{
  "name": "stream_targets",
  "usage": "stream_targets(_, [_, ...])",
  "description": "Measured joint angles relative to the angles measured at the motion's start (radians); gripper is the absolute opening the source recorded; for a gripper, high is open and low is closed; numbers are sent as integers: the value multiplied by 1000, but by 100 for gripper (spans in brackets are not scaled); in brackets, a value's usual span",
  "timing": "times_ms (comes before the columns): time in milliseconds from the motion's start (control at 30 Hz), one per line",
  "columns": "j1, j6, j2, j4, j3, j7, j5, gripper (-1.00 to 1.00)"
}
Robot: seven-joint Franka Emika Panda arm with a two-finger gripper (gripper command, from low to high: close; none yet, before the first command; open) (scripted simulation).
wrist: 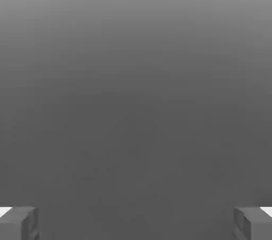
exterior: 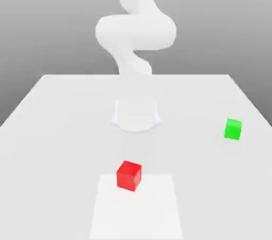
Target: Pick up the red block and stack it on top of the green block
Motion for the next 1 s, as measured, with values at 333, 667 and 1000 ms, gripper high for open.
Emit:
stream_targets(333, [-56,238,305,-305,36,147,11,0])
stream_targets(667, [-92,579,753,-543,42,302,-8,0])
stream_targets(1000, [-62,724,921,-524,6,326,-38,-100])
